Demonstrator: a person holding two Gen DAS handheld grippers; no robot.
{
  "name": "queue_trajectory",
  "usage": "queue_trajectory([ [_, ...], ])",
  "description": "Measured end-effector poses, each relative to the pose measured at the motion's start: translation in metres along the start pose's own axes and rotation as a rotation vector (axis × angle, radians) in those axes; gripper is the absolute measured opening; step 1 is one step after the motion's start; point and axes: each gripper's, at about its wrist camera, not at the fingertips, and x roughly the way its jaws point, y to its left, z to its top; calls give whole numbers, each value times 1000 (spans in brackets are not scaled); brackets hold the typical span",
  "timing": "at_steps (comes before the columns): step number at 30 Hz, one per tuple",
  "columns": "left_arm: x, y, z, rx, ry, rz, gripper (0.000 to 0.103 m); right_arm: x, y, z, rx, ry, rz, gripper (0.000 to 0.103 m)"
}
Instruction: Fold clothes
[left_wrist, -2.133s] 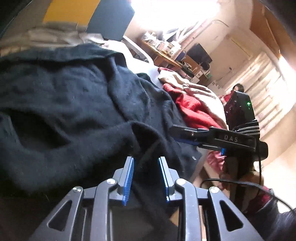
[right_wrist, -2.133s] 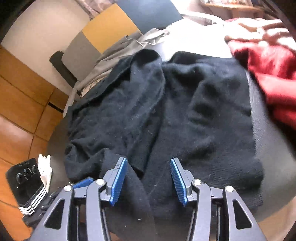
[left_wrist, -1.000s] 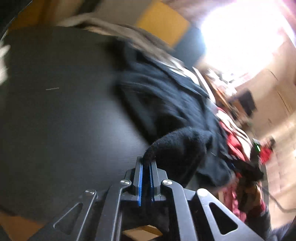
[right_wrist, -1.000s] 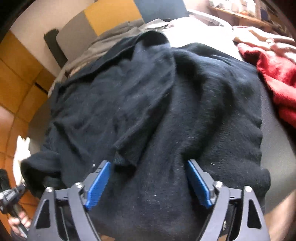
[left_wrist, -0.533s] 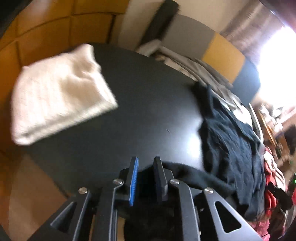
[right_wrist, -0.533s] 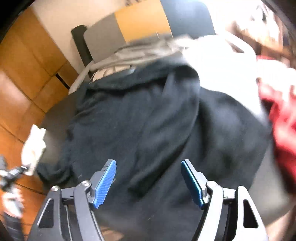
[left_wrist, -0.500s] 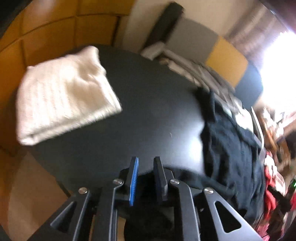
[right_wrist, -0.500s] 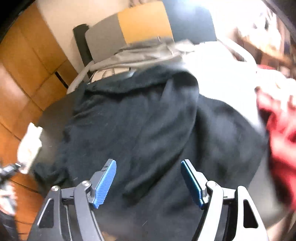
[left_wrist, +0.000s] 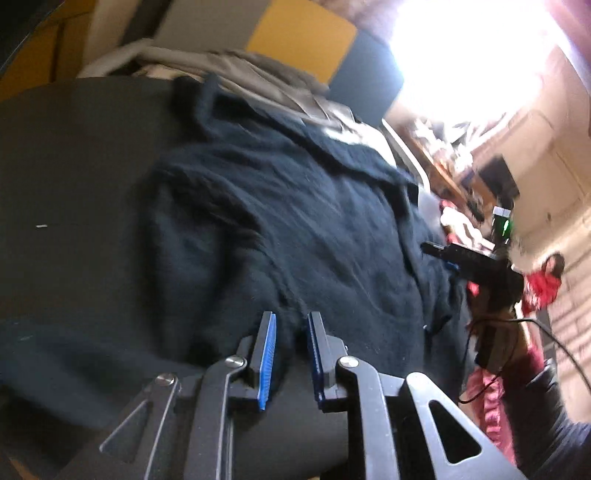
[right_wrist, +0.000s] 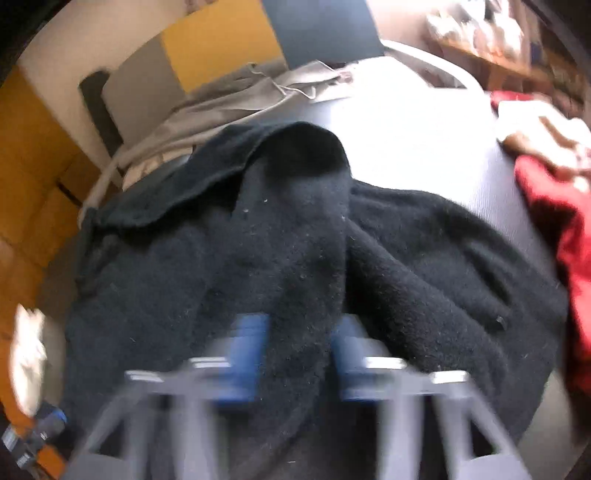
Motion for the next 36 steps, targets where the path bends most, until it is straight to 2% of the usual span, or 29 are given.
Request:
queue_trajectory([
  [7,18,9,1,-6,-9,-2,17,-2,14,0,-149,-14,-90,5],
  [9,20,11,2,-6,-16,-2,18,0,17,-5,-213,12,-129,5],
  [13,26,20,14,-42,-17,-15,18,6,16,-4,-280,58,-150,5],
  [15,28,25,23,-41,-22,-5,18,4,16,-6,-275,69,-136,5],
  [20,34,39,47,-26,-35,24,18,-6,14,-26,-188,57,-40,5],
  [24,43,48,77,33,-43,118,18,-13,16,-44,-118,50,32,5],
  [30,57,66,124,43,-17,198,18,-22,24,-70,-23,42,127,5],
  [34,61,67,138,63,0,263,18,-18,3,-76,122,78,289,5],
  [36,48,58,130,67,-23,316,18,-14,-10,-78,205,101,374,5],
])
